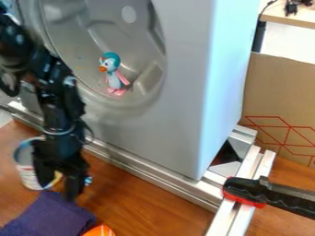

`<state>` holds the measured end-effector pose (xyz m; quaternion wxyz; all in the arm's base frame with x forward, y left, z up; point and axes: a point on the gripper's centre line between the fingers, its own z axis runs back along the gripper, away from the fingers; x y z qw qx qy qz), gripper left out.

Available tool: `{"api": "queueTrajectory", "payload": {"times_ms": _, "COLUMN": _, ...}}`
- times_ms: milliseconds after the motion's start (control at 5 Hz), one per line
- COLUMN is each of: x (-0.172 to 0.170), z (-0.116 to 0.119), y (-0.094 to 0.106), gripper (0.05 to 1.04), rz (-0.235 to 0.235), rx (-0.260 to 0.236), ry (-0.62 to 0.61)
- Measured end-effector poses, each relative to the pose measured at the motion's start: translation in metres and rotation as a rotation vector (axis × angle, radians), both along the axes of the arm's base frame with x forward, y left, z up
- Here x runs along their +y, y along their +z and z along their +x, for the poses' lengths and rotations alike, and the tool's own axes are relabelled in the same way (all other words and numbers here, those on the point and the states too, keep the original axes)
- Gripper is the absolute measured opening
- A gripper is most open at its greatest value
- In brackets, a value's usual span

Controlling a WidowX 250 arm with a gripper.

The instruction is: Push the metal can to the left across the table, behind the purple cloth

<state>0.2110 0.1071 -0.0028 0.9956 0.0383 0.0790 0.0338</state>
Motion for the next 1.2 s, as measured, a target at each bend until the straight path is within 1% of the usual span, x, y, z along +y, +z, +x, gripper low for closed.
{"api": "queueTrajectory", "payload": {"times_ms": 200, "x": 0.020, "z": -0.004, "y": 0.001, "gripper": 1.000, "rz": 0.025, "rx": -0.011, "ry": 0.023}}
{"api": "queueTrajectory", "payload": {"times_ms": 400, "x": 0.034, "z": -0.006, "y": 0.004, "gripper": 1.000, "rz": 0.078, "rx": -0.005, "ry": 0.023}}
{"api": "queueTrajectory", "payload": {"times_ms": 600, "x": 0.042, "z": -0.014, "y": 0.006, "gripper": 1.000, "rz": 0.065, "rx": -0.017, "ry": 0.056}}
{"api": "queueTrajectory", "payload": {"times_ms": 800, "x": 0.027, "z": -0.026, "y": 0.020, "gripper": 1.000, "rz": 0.027, "rx": -0.042, "ry": 0.058}}
{"api": "queueTrajectory", "payload": {"times_ms": 1000, "x": -0.003, "z": -0.051, "y": 0.029, "gripper": 1.000, "rz": -0.048, "rx": 0.011, "ry": -0.003}}
{"api": "queueTrajectory", "payload": {"times_ms": 1200, "x": -0.023, "z": -0.077, "y": 0.039, "gripper": 1.000, "rz": -0.075, "rx": 0.056, "ry": -0.084}}
